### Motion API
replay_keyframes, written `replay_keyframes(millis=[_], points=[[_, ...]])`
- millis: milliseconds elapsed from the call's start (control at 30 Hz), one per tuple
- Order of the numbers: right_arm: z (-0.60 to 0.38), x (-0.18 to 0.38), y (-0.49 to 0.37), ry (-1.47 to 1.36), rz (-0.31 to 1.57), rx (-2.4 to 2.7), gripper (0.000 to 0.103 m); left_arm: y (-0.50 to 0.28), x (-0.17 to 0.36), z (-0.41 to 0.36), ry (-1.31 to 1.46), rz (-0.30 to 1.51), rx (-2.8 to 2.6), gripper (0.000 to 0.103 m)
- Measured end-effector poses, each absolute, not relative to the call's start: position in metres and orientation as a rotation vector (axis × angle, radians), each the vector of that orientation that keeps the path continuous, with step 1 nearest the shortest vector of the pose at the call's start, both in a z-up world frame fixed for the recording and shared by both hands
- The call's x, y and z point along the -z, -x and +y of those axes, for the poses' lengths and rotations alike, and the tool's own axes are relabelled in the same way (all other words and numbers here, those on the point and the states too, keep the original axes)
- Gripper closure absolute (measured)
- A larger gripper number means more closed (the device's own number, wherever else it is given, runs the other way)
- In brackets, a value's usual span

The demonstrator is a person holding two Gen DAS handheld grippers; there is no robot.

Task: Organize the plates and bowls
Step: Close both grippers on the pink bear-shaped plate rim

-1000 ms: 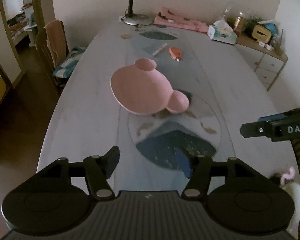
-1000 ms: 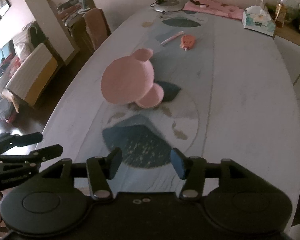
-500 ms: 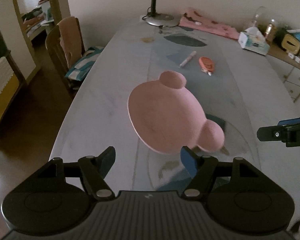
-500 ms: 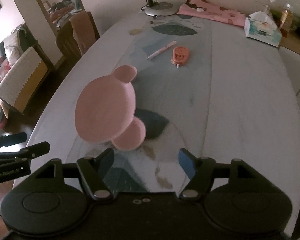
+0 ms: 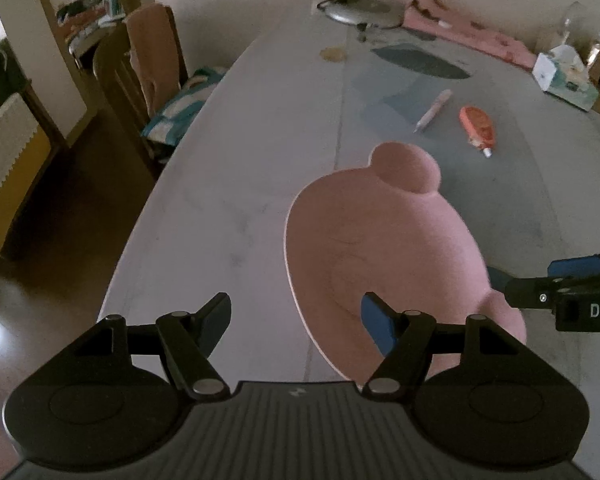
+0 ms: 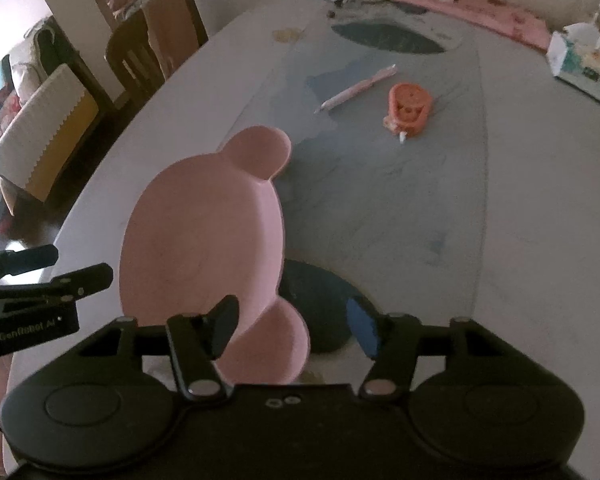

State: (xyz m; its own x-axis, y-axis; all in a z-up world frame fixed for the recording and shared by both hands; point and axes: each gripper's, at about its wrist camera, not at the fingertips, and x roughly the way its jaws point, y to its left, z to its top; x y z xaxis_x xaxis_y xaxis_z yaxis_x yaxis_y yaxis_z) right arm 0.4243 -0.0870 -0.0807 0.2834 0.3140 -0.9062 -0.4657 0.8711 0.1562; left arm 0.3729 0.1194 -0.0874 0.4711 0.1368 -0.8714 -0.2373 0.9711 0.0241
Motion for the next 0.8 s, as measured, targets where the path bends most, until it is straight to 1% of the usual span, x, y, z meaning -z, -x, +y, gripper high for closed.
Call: replay_keyframes(millis=[67, 100, 167, 200, 233, 333, 400, 433, 600, 667, 733, 800], points=[[-0.079, 0.089, -0.431, 0.158, 1.184, -0.529, 0.048, -0.38, 0.094, 0.122, 0.097, 1.06, -0.235, 0.035], [-0.076, 0.092, -0.433, 0.164, 1.188, -0.533, 0.051, -0.384, 0.097, 0.124, 0.096, 1.07, -0.233, 0.039], [-0.069, 0.098, -0.437, 0.179, 1.193, -0.54, 0.054, -0.39, 0.103, 0.127, 0.101, 1.085, -0.233, 0.044], [-0.066, 0.101, -0.439, 0.185, 1.195, -0.541, 0.059, -0.393, 0.106, 0.13, 0.101, 1.091, -0.235, 0.045], [-0.064, 0.104, -0.441, 0.188, 1.198, -0.541, 0.061, -0.396, 0.108, 0.131, 0.101, 1.096, -0.236, 0.046], [-0.059, 0.11, -0.448, 0.183, 1.211, -0.537, 0.067, -0.405, 0.115, 0.137, 0.116, 1.112, -0.241, 0.056], [-0.058, 0.112, -0.451, 0.17, 1.222, -0.541, 0.075, -0.408, 0.118, 0.141, 0.136, 1.124, -0.237, 0.061], [-0.057, 0.113, -0.453, 0.16, 1.23, -0.544, 0.077, -0.409, 0.119, 0.143, 0.143, 1.129, -0.236, 0.064], [-0.053, 0.117, -0.458, 0.149, 1.244, -0.553, 0.09, -0.415, 0.126, 0.147, 0.183, 1.156, -0.218, 0.072], [-0.052, 0.119, -0.458, 0.154, 1.246, -0.555, 0.092, -0.415, 0.127, 0.146, 0.191, 1.163, -0.206, 0.077], [-0.053, 0.12, -0.458, 0.155, 1.244, -0.552, 0.094, -0.415, 0.129, 0.145, 0.198, 1.169, -0.192, 0.086], [-0.054, 0.12, -0.459, 0.146, 1.245, -0.554, 0.095, -0.416, 0.129, 0.143, 0.189, 1.168, -0.191, 0.087]])
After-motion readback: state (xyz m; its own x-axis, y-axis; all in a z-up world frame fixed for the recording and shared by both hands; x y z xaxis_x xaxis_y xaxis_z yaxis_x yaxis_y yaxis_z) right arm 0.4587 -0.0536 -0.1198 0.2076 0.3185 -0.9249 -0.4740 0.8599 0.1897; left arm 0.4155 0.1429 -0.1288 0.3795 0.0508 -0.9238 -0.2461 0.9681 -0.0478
